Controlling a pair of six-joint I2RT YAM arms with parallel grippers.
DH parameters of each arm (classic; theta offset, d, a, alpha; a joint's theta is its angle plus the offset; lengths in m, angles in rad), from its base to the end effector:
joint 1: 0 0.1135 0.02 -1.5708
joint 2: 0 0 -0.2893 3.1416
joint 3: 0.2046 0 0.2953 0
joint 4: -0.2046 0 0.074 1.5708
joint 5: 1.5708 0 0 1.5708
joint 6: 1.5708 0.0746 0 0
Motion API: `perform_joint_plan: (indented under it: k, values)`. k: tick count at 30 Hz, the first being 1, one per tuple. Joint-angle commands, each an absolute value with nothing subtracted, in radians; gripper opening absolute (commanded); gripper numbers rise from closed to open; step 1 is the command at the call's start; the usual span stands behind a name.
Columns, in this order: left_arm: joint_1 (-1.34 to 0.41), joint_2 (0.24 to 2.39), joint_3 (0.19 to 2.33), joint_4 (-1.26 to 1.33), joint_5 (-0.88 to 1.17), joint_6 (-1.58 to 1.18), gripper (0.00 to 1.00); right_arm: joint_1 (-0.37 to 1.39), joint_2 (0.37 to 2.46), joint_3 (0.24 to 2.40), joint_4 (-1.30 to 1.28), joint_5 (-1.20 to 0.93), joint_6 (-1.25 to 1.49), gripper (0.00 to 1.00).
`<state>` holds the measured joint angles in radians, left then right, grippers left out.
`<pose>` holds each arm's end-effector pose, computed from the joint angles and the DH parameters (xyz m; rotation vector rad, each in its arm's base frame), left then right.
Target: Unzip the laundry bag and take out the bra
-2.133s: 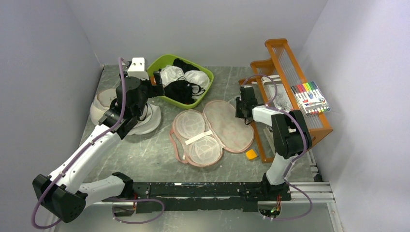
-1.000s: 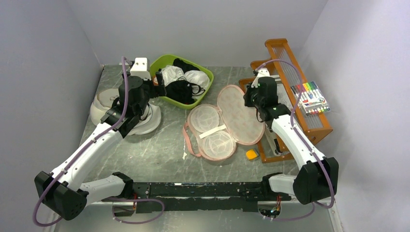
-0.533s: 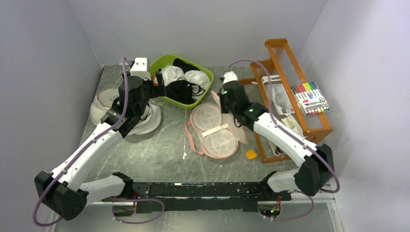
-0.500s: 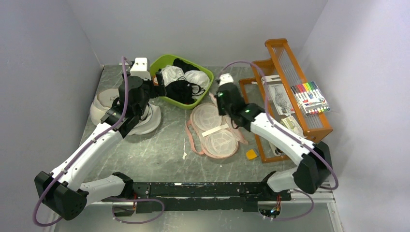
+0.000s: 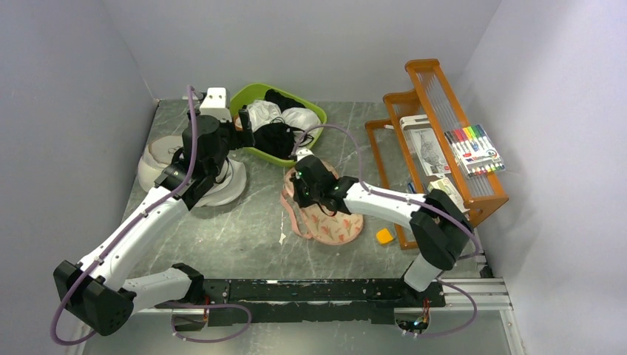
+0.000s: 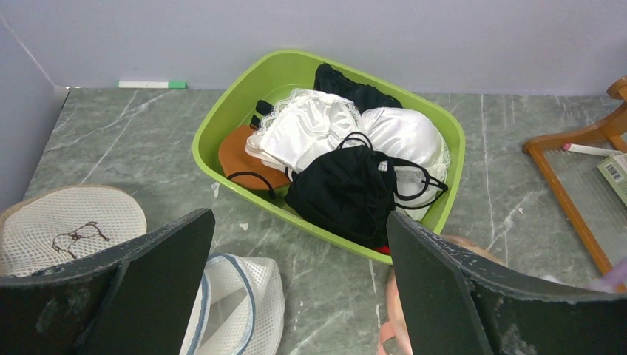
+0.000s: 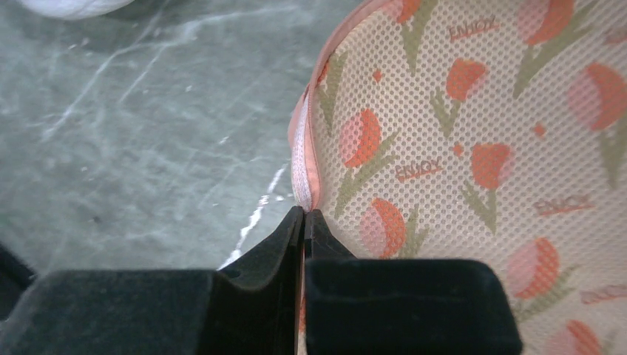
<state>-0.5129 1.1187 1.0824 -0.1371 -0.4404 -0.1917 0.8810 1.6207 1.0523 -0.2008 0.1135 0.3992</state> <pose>0.2980 -0.1313 0.3988 -0.0437 1.7288 -0.1356 0.2718 0.3161 0.1943 -0.5140 2.3333 0.4957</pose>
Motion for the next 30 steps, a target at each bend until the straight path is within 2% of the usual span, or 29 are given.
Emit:
perform_joint_plan:
  k: [1, 8, 10, 13, 16, 21, 24, 30]
  values:
    - [-0.508, 1.123, 1.118, -0.138, -0.428, -0.196, 0.99, 0.885, 1.673, 0.979, 0.065, -0.101, 0.531, 0.0]
    - [-0.508, 1.119, 1.116, -0.136, -0.44, -0.19, 0.99, 0.87, 1.748, 0.889, 0.212, -0.127, 0.558, 0.0]
    - [-0.507, 1.118, 1.117, -0.137, -0.438, -0.19, 0.99, 0.86, 1.753, 0.853, 0.26, -0.153, 0.569, 0.04]
    - [-0.507, 1.117, 1.114, -0.133, -0.437, -0.19, 0.99, 0.834, 1.762, 0.834, 0.292, -0.225, 0.583, 0.17]
    - [-0.508, 1.12, 1.115, -0.134, -0.433, -0.19, 0.99, 0.81, 1.722, 0.845, 0.247, -0.259, 0.561, 0.38]
    - [-0.508, 1.125, 1.117, -0.136, -0.424, -0.193, 0.99, 0.727, 1.499, 0.806, 0.172, -0.203, 0.465, 0.74]
    - [-0.507, 1.126, 1.117, -0.137, -0.418, -0.195, 0.99, 0.661, 1.41, 0.773, 0.127, -0.157, 0.418, 0.86]
    - [-0.508, 1.142, 1.116, -0.136, -0.414, -0.194, 0.99, 0.501, 1.289, 0.698, 0.049, -0.157, 0.382, 0.95]
